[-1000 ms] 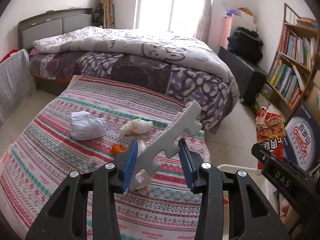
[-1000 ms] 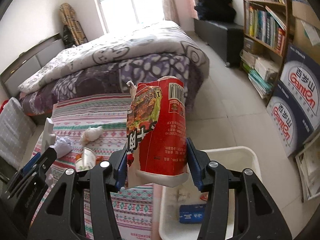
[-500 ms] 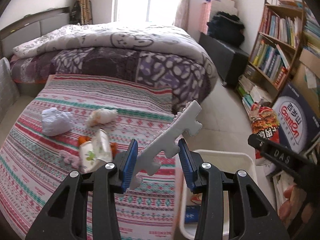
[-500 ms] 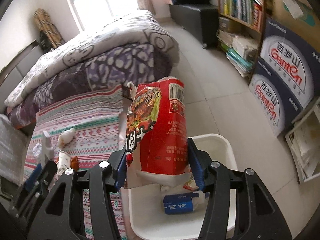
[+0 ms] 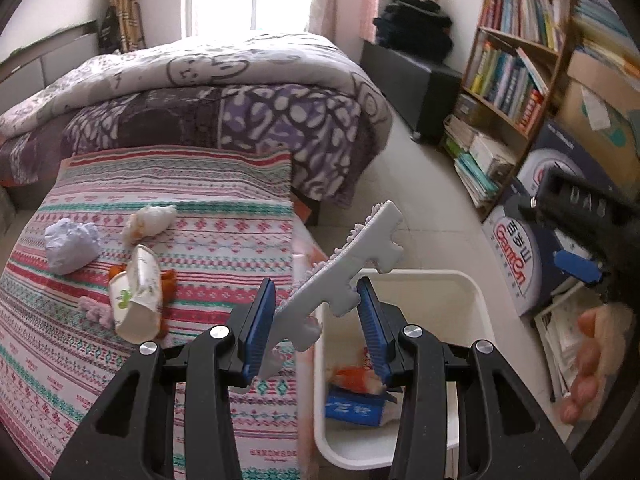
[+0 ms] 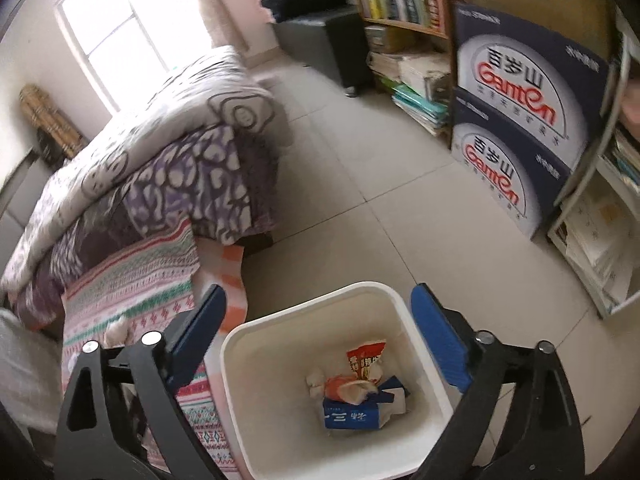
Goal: Collect trash
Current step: 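Open both tools over the white bin to drop comb piece and red snack bag, then grasp the white paper cup with the left tool while the right grasps the orange peel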
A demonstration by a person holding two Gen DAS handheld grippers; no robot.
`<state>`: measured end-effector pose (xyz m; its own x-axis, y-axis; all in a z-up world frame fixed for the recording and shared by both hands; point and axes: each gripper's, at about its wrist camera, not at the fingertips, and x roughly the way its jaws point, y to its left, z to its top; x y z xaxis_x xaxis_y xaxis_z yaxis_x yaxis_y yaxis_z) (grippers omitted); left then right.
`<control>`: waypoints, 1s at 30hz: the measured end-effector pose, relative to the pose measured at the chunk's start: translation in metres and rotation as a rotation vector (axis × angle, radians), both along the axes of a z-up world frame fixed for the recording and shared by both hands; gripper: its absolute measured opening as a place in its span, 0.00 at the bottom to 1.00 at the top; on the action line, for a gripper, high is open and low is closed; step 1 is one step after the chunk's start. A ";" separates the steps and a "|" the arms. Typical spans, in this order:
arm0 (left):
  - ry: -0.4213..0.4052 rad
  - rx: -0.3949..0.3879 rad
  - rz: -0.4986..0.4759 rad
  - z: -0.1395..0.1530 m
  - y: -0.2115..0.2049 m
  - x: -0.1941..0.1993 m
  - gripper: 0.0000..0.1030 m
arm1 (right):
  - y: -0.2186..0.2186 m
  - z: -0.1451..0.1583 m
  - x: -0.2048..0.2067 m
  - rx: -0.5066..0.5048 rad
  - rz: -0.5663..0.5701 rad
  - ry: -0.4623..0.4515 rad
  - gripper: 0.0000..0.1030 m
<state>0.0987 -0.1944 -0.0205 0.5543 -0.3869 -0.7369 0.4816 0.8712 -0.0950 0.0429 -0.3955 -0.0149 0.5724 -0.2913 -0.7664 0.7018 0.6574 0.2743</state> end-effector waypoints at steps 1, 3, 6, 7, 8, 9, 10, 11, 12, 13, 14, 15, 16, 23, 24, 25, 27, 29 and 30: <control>0.002 0.003 -0.011 -0.001 -0.003 -0.002 0.42 | -0.004 -0.002 -0.002 0.014 -0.012 -0.001 0.88; 0.012 0.004 -0.030 -0.003 -0.009 -0.005 0.42 | -0.011 -0.004 -0.004 0.037 -0.026 0.001 0.88; 0.042 0.005 -0.057 -0.007 -0.016 -0.007 0.64 | -0.017 -0.006 -0.007 0.047 -0.040 0.005 0.90; 0.051 0.006 -0.059 -0.008 -0.017 -0.007 0.75 | -0.017 -0.006 -0.007 0.047 -0.039 0.007 0.91; 0.059 0.009 -0.058 -0.009 -0.018 -0.005 0.77 | -0.017 -0.006 -0.007 0.047 -0.037 0.007 0.91; 0.066 0.015 -0.053 -0.010 -0.018 -0.003 0.78 | -0.017 -0.007 -0.006 0.047 -0.033 0.010 0.91; 0.073 0.024 -0.045 -0.011 -0.017 0.000 0.79 | -0.017 -0.008 -0.006 0.048 -0.029 0.012 0.92; 0.078 0.029 -0.036 -0.012 -0.016 0.002 0.79 | -0.016 -0.009 -0.005 0.052 -0.022 0.016 0.92; 0.086 0.034 -0.021 -0.013 -0.013 0.006 0.80 | -0.016 -0.010 -0.004 0.056 -0.015 0.020 0.92; 0.093 0.037 -0.007 -0.015 -0.010 0.009 0.81 | -0.014 -0.011 -0.003 0.058 -0.010 0.024 0.92; 0.102 0.041 0.013 -0.016 -0.006 0.014 0.82 | -0.013 -0.012 -0.002 0.060 -0.003 0.030 0.93; 0.110 0.048 0.033 -0.018 -0.003 0.019 0.82 | -0.012 -0.013 -0.001 0.060 0.004 0.035 0.93; 0.118 0.056 0.058 -0.020 0.002 0.024 0.83 | -0.010 -0.014 0.001 0.060 0.010 0.039 0.93; 0.128 0.156 0.223 -0.032 0.030 0.058 0.86 | 0.004 -0.020 0.012 0.058 0.069 0.077 0.93; 0.128 0.177 0.240 -0.035 0.034 0.063 0.86 | 0.006 -0.020 0.013 0.056 0.075 0.082 0.93; 0.125 0.207 0.257 -0.039 0.038 0.070 0.86 | 0.010 -0.022 0.015 0.053 0.086 0.090 0.93; 0.114 0.264 0.280 -0.047 0.045 0.079 0.86 | 0.014 -0.023 0.018 0.051 0.106 0.100 0.93; 0.112 0.308 0.303 -0.058 0.053 0.089 0.86 | 0.019 -0.024 0.021 0.043 0.121 0.109 0.93; 0.116 0.315 0.306 -0.062 0.056 0.092 0.86 | 0.021 -0.024 0.022 0.038 0.126 0.113 0.93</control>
<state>0.1909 -0.1383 -0.0824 0.5152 0.0350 -0.8564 0.1992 0.9669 0.1593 0.0654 -0.3743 -0.0390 0.5122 -0.1925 -0.8370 0.6422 0.7329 0.2245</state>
